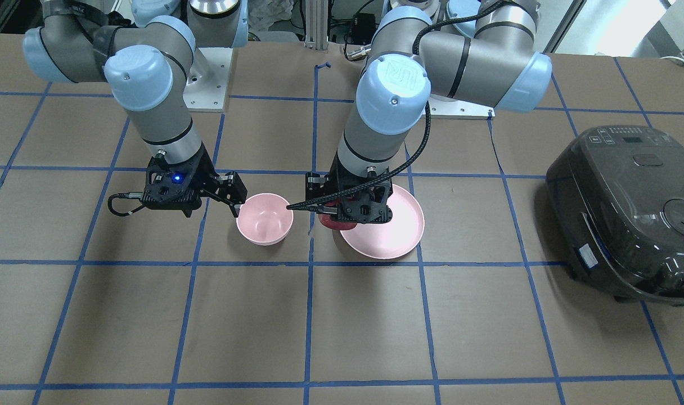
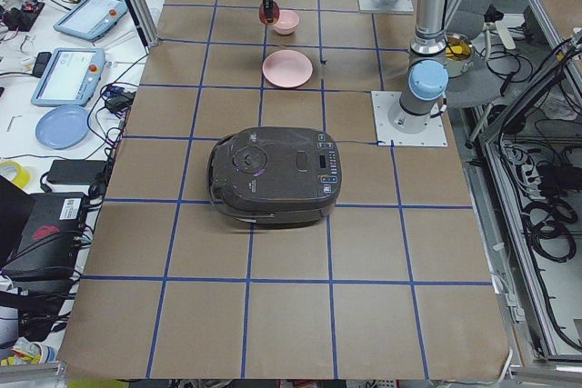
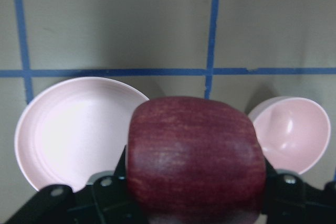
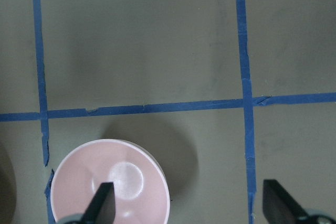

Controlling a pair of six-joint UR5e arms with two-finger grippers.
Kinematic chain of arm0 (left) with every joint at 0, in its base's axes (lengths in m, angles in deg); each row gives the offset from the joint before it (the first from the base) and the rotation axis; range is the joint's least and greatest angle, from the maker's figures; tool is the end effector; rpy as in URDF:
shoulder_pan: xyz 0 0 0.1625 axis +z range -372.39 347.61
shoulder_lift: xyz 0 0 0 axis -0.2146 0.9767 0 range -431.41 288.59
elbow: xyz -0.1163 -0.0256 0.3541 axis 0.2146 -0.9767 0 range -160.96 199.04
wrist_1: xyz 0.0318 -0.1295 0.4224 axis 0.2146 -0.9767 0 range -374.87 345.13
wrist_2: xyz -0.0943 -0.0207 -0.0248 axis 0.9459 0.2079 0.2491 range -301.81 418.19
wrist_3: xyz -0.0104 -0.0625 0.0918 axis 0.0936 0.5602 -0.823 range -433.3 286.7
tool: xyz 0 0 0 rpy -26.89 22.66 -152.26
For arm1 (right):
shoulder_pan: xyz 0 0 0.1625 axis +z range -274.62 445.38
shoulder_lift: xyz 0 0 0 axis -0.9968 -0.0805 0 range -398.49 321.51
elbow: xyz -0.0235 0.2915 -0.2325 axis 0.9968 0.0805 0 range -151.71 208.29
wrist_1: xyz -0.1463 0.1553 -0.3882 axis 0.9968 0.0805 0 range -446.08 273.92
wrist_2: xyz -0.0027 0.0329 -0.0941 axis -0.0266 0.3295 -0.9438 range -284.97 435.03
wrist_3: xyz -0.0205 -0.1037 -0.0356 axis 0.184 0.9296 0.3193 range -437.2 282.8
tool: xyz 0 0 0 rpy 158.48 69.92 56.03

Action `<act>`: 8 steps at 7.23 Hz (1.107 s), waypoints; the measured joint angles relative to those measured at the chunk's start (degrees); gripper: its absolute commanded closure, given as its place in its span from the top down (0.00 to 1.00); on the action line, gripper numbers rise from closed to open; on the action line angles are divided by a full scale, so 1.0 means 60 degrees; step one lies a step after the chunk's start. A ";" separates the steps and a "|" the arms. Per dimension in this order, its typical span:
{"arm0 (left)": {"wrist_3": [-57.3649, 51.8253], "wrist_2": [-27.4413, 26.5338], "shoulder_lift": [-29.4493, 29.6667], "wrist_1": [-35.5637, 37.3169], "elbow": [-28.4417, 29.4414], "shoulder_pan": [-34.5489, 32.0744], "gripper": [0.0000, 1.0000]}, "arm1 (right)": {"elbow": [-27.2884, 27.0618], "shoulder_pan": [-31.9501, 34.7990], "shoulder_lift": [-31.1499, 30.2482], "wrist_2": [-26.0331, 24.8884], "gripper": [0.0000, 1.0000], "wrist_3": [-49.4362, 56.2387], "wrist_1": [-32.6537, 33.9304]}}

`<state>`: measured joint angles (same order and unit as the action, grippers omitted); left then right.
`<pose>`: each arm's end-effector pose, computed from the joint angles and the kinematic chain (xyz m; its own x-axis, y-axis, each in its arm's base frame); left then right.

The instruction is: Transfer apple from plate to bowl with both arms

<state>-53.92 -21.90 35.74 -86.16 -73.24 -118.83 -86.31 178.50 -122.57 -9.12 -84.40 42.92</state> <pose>-0.3180 -0.5388 0.2679 -0.9858 -0.0572 0.1582 -0.0468 0.9965 0.0689 0.1726 -0.5088 0.2246 -0.9914 0.0553 -0.1183 0.0711 0.9885 -0.1337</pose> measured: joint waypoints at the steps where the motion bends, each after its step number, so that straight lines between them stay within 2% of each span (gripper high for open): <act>1: 0.0354 0.0071 0.0111 0.0497 -0.0206 -0.0141 0.00 | 0.0077 -0.0002 -0.0003 -0.0005 1.00 0.0000 -0.0091; 5: 0.1332 0.0182 0.0599 0.1456 -0.0380 -0.0616 0.00 | 0.0371 -0.0192 -0.0004 -0.0242 1.00 0.0034 -0.0490; 8: 0.2424 0.0661 0.1094 0.2504 -0.0382 -0.0887 0.00 | 0.1540 -0.1070 -0.0021 -0.0307 1.00 0.0388 -0.2296</act>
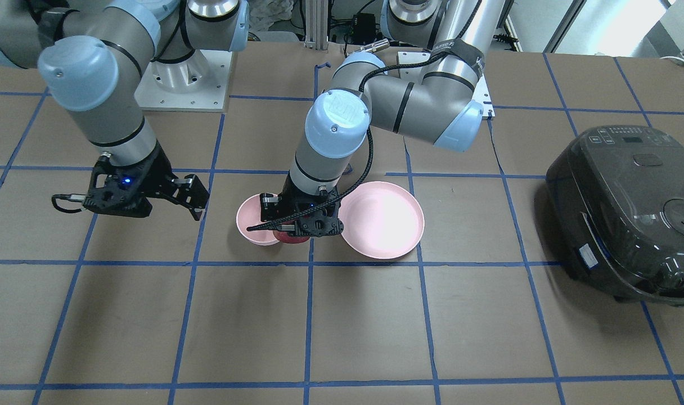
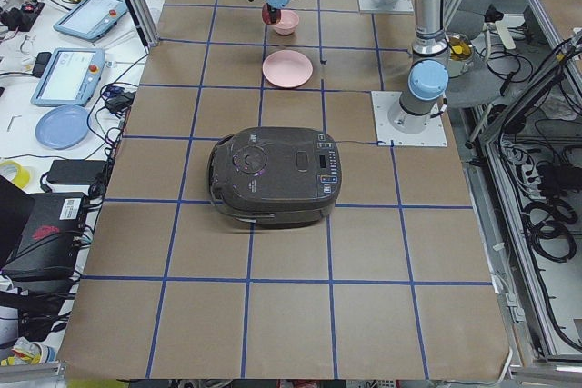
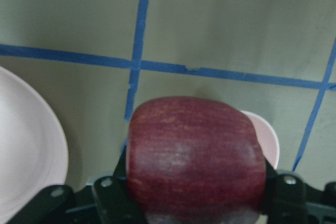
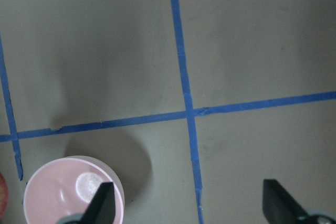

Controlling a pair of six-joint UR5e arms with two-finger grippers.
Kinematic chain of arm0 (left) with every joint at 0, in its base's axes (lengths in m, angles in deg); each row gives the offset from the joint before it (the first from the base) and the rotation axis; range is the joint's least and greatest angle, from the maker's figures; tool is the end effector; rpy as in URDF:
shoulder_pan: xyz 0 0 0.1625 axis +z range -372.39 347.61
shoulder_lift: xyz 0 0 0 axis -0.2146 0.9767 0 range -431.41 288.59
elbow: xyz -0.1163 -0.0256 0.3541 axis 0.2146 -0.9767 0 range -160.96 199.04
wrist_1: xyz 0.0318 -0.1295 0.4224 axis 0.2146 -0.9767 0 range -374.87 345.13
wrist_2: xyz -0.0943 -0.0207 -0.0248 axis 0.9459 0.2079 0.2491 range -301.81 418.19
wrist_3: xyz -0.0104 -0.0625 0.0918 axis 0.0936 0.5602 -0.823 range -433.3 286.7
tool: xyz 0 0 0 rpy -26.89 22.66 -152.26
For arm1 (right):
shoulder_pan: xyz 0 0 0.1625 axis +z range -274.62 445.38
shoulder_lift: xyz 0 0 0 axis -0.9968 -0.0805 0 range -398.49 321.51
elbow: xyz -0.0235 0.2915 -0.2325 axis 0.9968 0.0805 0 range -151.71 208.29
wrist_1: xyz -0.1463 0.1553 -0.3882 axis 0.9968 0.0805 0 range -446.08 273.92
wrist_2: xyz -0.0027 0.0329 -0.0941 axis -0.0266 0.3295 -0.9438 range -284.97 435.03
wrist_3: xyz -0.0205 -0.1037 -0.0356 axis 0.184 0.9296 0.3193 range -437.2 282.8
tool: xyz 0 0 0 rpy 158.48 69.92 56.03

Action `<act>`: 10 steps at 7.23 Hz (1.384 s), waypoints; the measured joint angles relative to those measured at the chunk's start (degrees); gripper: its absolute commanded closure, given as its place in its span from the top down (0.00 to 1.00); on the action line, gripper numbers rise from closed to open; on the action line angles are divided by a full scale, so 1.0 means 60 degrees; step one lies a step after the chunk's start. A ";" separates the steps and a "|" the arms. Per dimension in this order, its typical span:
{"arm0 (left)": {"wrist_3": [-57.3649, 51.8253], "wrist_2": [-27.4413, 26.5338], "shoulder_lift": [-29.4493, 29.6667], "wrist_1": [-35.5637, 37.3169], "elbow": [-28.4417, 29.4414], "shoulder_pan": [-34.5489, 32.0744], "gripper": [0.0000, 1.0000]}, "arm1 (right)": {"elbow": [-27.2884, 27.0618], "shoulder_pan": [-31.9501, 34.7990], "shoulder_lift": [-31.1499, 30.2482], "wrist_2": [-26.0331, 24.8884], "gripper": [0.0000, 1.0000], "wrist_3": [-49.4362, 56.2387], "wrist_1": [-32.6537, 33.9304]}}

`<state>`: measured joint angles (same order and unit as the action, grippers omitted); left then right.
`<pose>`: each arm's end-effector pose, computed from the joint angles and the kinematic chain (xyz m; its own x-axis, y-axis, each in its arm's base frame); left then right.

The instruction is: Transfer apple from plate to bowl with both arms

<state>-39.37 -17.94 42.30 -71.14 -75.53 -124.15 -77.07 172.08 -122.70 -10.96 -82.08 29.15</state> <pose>-0.3829 -0.5274 0.2061 -0.9471 -0.1999 0.2510 -0.1924 0.9798 0.0543 0.1098 -0.5462 0.2780 -0.9877 0.1371 -0.0754 0.1421 0.9877 -0.0650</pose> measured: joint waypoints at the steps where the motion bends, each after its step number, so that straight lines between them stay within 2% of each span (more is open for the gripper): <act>1: 0.0346 0.0024 0.0171 0.0301 0.0015 -0.0152 0.00 | 0.0801 -0.0288 -0.0007 -0.0075 1.00 0.0173 -0.1120; 3: 0.0770 -0.0204 0.0461 0.0528 0.0006 -0.0576 0.00 | 0.2857 -0.0415 -0.0086 -0.0478 1.00 0.0276 -0.3788; 4: 0.0930 -0.0337 0.0604 0.0567 0.0021 -0.0756 0.00 | 0.3545 -0.0407 -0.0127 -0.0509 1.00 0.0283 -0.4715; 6: 0.1050 -0.0415 0.0761 0.0630 0.0035 -0.0980 0.00 | 0.3936 -0.0259 -0.0141 -0.0369 1.00 0.0237 -0.5317; 7: 0.1067 -0.0420 0.0792 0.0667 0.0018 -0.1061 0.35 | 0.3964 -0.0186 -0.0131 -0.0326 1.00 0.0205 -0.5356; 8: 0.1077 -0.0422 0.0821 0.0683 -0.0005 -0.1099 0.77 | 0.3965 -0.0154 -0.0122 -0.0310 1.00 0.0191 -0.5377; 9: 0.1079 -0.0426 0.0866 0.0693 -0.0008 -0.1112 0.95 | 0.3967 -0.0145 -0.0119 -0.0307 1.00 0.0186 -0.5394; 10: 0.1074 -0.0429 0.0915 0.0712 -0.0001 -0.1116 0.95 | 0.3967 -0.0141 -0.0106 -0.0309 1.00 0.0184 -0.5398</act>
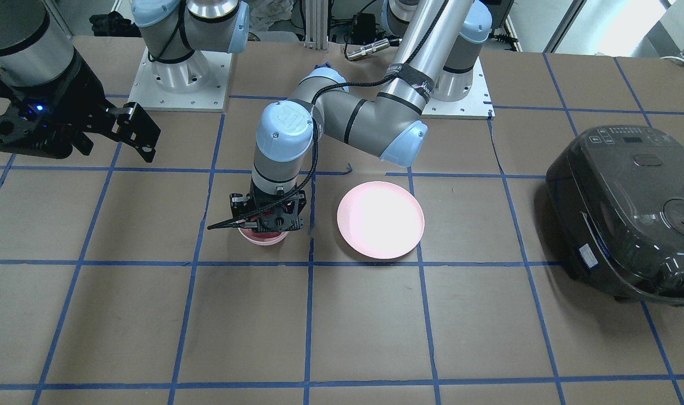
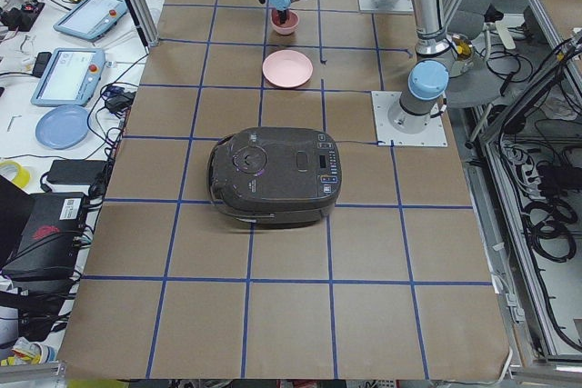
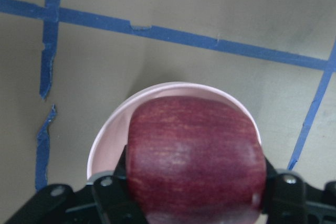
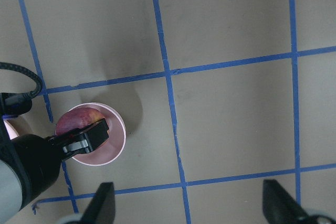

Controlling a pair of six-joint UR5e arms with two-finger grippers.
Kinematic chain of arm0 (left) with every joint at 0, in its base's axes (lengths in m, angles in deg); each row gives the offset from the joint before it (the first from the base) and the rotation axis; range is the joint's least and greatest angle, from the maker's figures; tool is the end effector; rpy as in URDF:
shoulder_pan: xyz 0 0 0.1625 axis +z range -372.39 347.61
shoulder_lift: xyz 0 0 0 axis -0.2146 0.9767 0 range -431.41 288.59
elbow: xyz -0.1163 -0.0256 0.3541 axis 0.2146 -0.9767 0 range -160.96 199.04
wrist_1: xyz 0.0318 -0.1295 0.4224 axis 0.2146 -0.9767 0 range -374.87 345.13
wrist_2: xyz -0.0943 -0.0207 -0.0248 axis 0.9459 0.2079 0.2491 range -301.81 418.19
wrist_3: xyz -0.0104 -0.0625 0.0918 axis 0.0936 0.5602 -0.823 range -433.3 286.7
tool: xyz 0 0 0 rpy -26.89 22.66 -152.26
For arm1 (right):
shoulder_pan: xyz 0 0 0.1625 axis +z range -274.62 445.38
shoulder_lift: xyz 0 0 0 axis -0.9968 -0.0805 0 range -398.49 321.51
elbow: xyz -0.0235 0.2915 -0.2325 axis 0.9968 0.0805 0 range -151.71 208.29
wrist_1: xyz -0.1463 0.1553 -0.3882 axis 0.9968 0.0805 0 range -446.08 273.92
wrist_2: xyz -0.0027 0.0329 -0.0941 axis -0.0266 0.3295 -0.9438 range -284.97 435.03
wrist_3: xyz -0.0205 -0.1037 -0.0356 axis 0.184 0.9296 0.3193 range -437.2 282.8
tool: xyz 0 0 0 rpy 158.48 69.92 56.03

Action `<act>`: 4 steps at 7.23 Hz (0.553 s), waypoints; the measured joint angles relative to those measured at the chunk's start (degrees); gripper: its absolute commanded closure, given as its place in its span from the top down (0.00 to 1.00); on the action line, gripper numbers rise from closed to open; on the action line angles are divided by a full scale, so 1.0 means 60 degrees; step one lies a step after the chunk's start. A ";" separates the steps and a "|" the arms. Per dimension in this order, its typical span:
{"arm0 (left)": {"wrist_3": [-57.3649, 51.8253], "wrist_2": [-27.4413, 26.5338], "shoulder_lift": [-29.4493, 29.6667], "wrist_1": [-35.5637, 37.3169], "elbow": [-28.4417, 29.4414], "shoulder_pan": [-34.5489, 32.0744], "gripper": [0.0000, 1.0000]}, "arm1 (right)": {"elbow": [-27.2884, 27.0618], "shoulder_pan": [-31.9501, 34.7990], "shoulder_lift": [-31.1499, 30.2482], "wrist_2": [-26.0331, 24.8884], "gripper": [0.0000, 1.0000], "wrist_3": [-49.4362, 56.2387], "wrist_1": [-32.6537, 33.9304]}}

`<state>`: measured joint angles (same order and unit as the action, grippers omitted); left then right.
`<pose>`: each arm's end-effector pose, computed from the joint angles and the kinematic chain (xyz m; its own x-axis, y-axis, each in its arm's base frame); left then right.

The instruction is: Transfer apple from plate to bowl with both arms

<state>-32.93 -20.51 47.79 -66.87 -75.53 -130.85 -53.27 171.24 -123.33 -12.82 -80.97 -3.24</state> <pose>-0.4418 -0.4895 0.1521 -0.9594 -0.2022 0.1967 -0.1919 0.9789 0.0703 0.0976 -0.5557 0.4409 -0.9896 0.1401 -0.0327 0.1375 0.9880 0.0700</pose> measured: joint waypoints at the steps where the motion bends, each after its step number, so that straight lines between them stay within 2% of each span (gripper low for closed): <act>1: -0.0003 0.0000 0.0019 0.0035 0.0018 -0.0004 0.96 | 0.0000 0.0002 0.0009 0.0004 1.00 0.0000 0.0006; 4: -0.0026 -0.0008 0.0004 0.0239 0.0044 -0.0004 0.96 | 0.0000 0.0003 0.0029 -0.0002 1.00 -0.0001 0.0017</act>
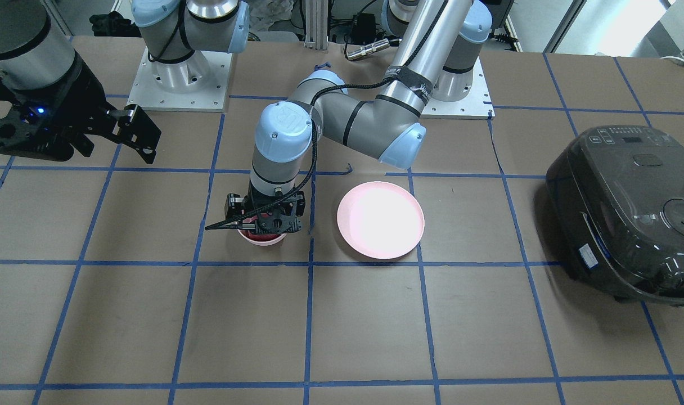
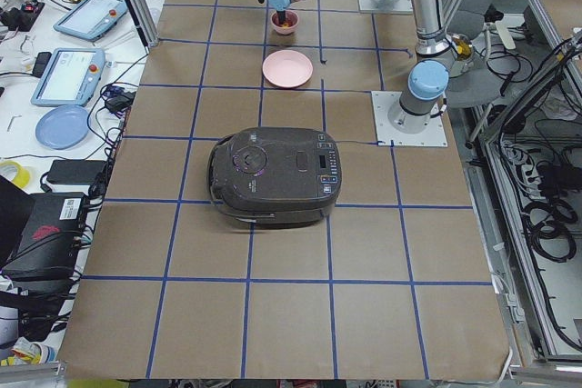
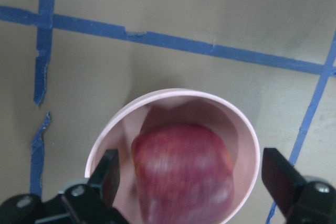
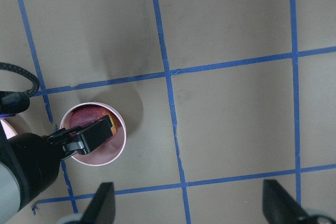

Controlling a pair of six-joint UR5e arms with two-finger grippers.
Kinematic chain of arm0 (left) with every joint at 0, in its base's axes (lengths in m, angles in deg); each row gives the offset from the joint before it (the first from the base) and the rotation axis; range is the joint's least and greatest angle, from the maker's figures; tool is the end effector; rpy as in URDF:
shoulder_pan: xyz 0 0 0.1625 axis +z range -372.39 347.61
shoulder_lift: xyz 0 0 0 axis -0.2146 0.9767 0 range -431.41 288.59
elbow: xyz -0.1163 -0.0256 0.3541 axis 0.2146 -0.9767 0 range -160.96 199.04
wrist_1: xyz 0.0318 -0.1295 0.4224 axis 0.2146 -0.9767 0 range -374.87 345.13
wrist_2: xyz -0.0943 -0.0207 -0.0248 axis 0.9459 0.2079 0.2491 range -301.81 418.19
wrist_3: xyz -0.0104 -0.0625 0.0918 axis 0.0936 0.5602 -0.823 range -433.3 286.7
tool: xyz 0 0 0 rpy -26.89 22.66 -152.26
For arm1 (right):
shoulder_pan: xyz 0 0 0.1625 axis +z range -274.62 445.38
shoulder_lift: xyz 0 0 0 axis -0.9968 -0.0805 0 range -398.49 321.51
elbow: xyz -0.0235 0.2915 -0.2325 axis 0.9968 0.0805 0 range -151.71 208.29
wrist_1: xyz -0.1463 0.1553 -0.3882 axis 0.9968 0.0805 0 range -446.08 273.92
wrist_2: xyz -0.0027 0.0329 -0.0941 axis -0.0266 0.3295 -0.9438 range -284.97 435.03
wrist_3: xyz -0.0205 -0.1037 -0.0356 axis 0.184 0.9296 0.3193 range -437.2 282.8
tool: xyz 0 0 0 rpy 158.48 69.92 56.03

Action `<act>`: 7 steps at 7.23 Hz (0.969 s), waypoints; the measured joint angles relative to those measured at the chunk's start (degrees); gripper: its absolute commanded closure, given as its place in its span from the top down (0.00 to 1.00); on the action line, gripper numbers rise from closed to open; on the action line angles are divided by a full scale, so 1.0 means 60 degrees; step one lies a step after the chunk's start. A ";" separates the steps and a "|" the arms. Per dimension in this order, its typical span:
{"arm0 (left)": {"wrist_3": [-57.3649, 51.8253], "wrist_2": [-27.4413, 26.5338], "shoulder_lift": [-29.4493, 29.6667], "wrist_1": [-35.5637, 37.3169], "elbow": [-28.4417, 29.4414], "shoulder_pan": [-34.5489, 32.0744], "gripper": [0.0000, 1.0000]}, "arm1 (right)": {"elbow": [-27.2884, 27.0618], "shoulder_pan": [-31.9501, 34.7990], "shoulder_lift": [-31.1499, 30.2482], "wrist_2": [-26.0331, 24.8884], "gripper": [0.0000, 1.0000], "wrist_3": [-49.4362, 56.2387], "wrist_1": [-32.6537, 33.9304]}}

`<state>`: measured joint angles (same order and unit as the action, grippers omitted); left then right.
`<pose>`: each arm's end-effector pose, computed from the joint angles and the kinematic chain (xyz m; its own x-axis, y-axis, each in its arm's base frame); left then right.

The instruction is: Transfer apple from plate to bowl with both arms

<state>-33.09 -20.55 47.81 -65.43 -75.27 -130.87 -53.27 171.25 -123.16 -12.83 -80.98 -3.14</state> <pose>-0.4439 -0.4929 0.1567 -0.9572 -0.1938 0.2148 -0.1881 0.9810 0.0467 0.0976 -0.5568 0.4394 -0.9896 0.1401 -0.0324 0.1375 0.9879 0.0712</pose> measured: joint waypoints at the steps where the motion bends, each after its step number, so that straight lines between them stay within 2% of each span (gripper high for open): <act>1: -0.0005 0.0000 -0.0012 0.0021 0.0000 0.0000 0.97 | 0.0000 0.0000 0.0003 0.0002 1.00 0.0000 0.0002; 3: -0.0139 -0.0004 -0.0105 0.0067 0.0009 0.0013 1.00 | 0.0000 0.0000 0.0006 -0.0003 1.00 0.0000 0.0007; 5: -0.1145 -0.0040 -0.0473 0.0179 0.0034 0.0136 1.00 | 0.0000 0.0000 0.0006 -0.0005 1.00 0.0000 0.0014; 7: -0.2203 -0.0017 -0.1154 0.0093 -0.0016 0.0787 1.00 | 0.0000 0.0000 0.0006 -0.0002 1.00 0.0000 0.0039</act>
<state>-46.31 -20.65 40.89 -64.87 -75.37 -126.15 -53.27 171.25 -123.12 -12.84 -80.98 -2.91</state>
